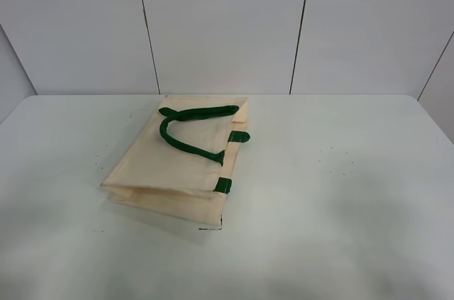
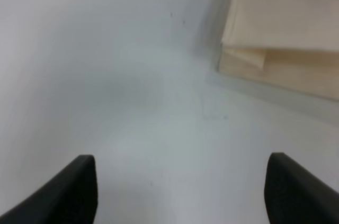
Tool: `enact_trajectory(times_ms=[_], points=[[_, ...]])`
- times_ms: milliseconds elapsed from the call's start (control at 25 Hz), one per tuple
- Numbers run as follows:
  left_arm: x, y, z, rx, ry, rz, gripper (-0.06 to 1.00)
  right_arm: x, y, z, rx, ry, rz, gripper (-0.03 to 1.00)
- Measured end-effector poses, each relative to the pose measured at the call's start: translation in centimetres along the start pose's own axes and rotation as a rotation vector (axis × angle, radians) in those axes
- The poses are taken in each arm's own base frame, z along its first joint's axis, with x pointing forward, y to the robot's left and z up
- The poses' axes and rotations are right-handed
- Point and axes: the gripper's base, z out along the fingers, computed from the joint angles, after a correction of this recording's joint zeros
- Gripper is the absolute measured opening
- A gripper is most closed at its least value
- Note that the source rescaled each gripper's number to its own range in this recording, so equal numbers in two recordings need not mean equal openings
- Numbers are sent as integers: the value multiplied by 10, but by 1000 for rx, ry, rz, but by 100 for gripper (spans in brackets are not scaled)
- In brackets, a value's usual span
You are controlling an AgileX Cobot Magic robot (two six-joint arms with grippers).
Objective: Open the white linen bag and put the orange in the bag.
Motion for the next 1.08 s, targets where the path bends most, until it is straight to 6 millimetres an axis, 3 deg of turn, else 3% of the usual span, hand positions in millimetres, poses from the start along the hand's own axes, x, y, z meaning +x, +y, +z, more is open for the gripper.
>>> enact_trajectory(times_ms=[1080], points=[[1, 0, -1, 18, -6, 13, 91, 0, 0, 0, 0, 0, 0, 100]])
